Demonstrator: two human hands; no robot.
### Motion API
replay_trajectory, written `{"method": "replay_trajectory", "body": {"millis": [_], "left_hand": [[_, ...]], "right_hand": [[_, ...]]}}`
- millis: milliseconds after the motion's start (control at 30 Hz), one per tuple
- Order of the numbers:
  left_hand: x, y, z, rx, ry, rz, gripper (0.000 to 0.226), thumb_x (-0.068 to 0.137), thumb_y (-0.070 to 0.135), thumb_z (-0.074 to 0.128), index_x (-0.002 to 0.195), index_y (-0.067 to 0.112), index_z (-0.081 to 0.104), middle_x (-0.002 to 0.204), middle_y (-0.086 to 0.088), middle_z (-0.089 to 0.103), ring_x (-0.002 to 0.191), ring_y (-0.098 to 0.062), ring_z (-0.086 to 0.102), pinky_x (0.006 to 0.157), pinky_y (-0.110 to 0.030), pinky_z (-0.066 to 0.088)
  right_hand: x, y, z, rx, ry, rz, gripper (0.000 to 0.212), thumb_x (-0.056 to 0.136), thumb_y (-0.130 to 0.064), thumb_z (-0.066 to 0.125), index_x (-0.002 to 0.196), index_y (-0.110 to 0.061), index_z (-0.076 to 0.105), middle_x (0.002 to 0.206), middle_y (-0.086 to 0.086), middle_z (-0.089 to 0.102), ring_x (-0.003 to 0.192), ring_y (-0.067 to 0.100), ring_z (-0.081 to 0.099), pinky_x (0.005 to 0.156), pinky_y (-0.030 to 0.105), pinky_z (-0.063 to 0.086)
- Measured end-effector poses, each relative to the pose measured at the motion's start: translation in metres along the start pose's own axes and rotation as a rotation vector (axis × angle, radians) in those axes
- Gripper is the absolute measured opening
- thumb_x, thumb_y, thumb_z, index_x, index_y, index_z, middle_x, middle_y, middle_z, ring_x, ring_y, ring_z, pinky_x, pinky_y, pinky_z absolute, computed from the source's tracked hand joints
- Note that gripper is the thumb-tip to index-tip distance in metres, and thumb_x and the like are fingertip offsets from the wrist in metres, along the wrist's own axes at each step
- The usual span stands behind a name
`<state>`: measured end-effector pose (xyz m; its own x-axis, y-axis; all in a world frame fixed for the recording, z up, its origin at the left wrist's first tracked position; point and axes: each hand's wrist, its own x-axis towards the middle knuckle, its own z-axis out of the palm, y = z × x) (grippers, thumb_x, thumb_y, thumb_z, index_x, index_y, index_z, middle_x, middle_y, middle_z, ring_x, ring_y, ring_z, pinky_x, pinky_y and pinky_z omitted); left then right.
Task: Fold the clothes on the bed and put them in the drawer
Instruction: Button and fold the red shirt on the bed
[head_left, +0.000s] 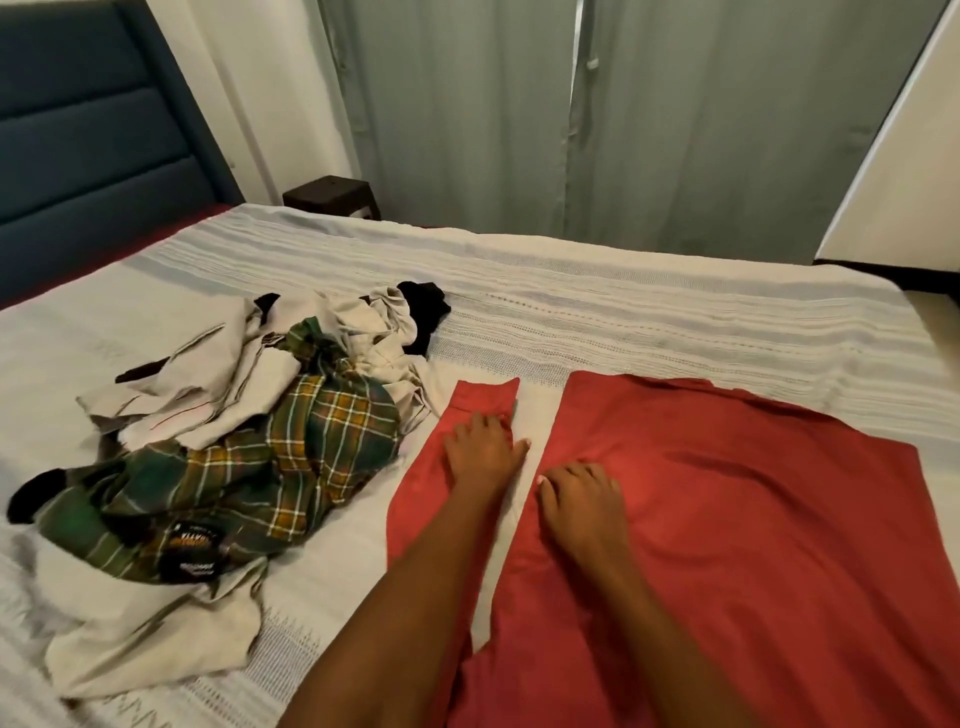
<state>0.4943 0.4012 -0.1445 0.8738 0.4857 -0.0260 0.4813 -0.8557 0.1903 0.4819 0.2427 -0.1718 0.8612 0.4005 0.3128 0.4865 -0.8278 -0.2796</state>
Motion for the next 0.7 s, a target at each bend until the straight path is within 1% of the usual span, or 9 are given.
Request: {"method": "replay_trajectory", "body": {"millis": [67,133,267,367,433,500,567,633,700], "left_hand": [[0.014,0.004,0.010,0.011,0.082,-0.057,0.054,0.097,0.049,0.044,0.135,0.011,0.050,0.141,-0.013,0.050,0.125,-0.037,0.048,0.101,-0.045,0.034],[0.022,0.000,0.007,-0.124,0.183,-0.110,0.042,0.098,0.041,0.046,0.123,0.011,0.059,0.128,-0.013,0.060,0.116,-0.036,0.056,0.094,-0.043,0.041],[0.022,-0.022,-0.024,-0.848,0.216,-0.259,0.024,0.097,0.031,0.046,0.102,0.012,0.060,0.102,-0.009,0.066,0.093,-0.030,0.061,0.075,-0.037,0.046],[0.007,-0.046,-0.067,-1.284,0.240,-0.331,0.014,0.100,0.019,0.045,0.091,0.014,0.054,0.094,-0.011,0.060,0.085,-0.022,0.054,0.072,-0.033,0.042],[-0.009,-0.062,-0.090,-1.561,0.238,-0.383,0.018,0.098,0.011,0.047,0.082,0.014,0.055,0.087,-0.009,0.059,0.085,-0.022,0.054,0.071,-0.032,0.043],[-0.029,-0.086,-0.115,-1.806,0.196,-0.427,0.014,0.092,0.014,0.052,0.084,0.012,0.063,0.094,-0.014,0.065,0.093,-0.028,0.057,0.081,-0.036,0.049],[-0.060,-0.113,-0.151,-1.985,0.125,-0.418,0.025,0.089,0.022,0.051,0.098,0.008,0.069,0.104,-0.017,0.071,0.096,-0.032,0.063,0.092,-0.042,0.050],[-0.078,-0.124,-0.175,-2.118,0.090,-0.336,0.033,0.091,0.023,0.043,0.102,0.007,0.070,0.098,-0.015,0.074,0.086,-0.031,0.067,0.084,-0.039,0.053],[-0.097,-0.148,-0.199,-2.098,0.097,-0.272,0.033,0.093,0.027,0.045,0.100,0.009,0.071,0.096,-0.014,0.074,0.081,-0.029,0.069,0.081,-0.037,0.054]], "right_hand": [[0.005,0.002,0.010,-0.004,-0.010,0.016,0.042,0.091,-0.044,0.035,0.088,-0.024,0.072,0.093,-0.003,0.068,0.093,0.025,0.058,0.075,0.040,0.044],[0.006,0.003,0.014,0.010,-0.013,0.035,0.044,0.090,-0.045,0.034,0.089,-0.025,0.073,0.093,-0.003,0.068,0.092,0.025,0.058,0.075,0.039,0.045],[0.008,-0.008,0.006,0.071,-0.003,0.046,0.040,0.094,-0.043,0.038,0.093,-0.024,0.073,0.096,-0.002,0.068,0.091,0.025,0.058,0.076,0.040,0.045],[0.012,-0.038,-0.014,0.434,-0.086,0.084,0.029,0.103,-0.043,0.047,0.112,-0.027,0.069,0.110,-0.006,0.069,0.104,0.020,0.061,0.086,0.037,0.048],[0.020,-0.067,-0.030,0.703,-0.201,0.150,0.036,0.104,-0.049,0.043,0.130,-0.029,0.059,0.130,-0.007,0.063,0.119,0.016,0.059,0.097,0.036,0.047],[0.027,-0.107,-0.055,0.952,-0.281,0.237,0.047,0.103,-0.052,0.041,0.143,-0.028,0.045,0.142,-0.005,0.053,0.129,0.016,0.051,0.106,0.036,0.041],[0.030,-0.156,-0.086,1.215,-0.307,0.322,0.045,0.103,-0.048,0.044,0.143,-0.027,0.039,0.134,-0.007,0.054,0.123,0.013,0.050,0.103,0.030,0.038],[0.038,-0.179,-0.102,1.378,-0.368,0.373,0.036,0.103,-0.041,0.050,0.136,-0.027,0.042,0.123,-0.005,0.062,0.111,0.012,0.058,0.092,0.027,0.042],[0.039,-0.211,-0.116,1.507,-0.409,0.342,0.025,0.102,-0.031,0.056,0.125,-0.023,0.053,0.114,0.002,0.069,0.095,0.012,0.067,0.077,0.025,0.050]]}}
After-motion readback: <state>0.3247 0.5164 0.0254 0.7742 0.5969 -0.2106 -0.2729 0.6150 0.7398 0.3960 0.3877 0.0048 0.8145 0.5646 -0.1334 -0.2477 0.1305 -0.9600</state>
